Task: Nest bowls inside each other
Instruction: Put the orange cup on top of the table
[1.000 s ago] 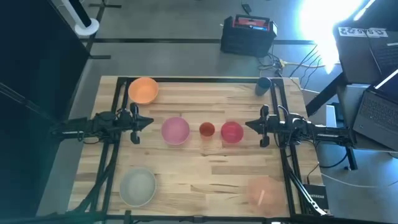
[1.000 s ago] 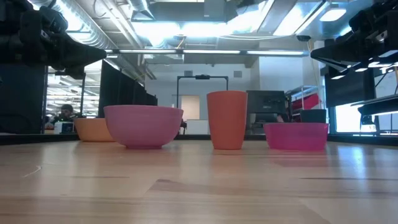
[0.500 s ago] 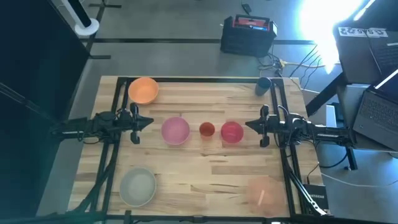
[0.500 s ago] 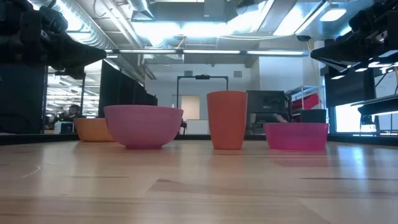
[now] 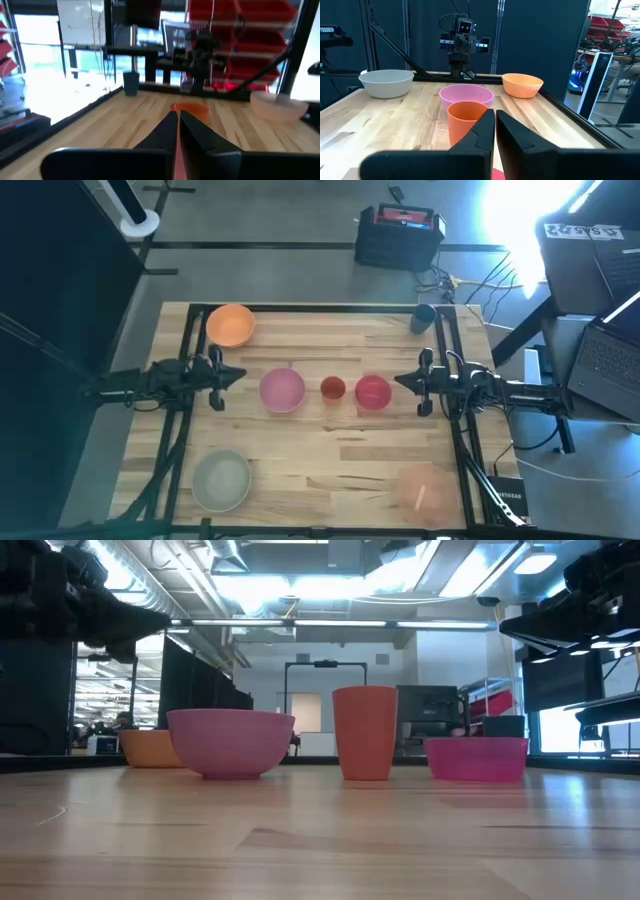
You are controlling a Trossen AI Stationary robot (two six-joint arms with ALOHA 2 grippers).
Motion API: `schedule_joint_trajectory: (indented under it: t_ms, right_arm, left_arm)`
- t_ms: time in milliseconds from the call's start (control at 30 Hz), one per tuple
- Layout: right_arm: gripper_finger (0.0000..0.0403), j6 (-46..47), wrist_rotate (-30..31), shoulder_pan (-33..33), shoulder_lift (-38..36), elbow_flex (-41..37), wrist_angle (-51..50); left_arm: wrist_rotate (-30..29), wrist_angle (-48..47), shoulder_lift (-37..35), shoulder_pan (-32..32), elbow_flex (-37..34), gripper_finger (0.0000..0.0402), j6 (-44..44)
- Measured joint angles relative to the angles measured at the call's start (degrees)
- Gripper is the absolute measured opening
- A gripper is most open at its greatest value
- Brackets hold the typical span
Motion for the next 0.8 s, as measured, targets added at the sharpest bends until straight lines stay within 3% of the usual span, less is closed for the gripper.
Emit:
schedule_joint_trajectory:
  t_ms: [233, 400, 567, 800]
  right_arm:
    - [0.0001, 0.0, 0.1, 0.0, 0.0, 0.0, 0.0]
    - [0.0001, -0.1, 0.1, 0.0, 0.0, 0.0, 0.0]
    - [0.0001, 0.2, 0.1, 0.0, 0.0, 0.0, 0.0]
    - [0.0001, 2.6, 0.1, 0.0, 0.0, 0.0, 0.0]
  left_arm:
    - [-0.1, 13.7, 0.0, 0.1, 0.1, 0.0000, -5.7]
    - [-2.3, 9.6, 4.2, 0.1, 6.2, 0.0000, -9.1]
    - [-3.1, 5.2, 21.5, 0.1, 21.6, 0.0000, -4.0]
    - [-2.3, -10.0, 51.5, 0.9, 48.2, 0.0002, -7.5]
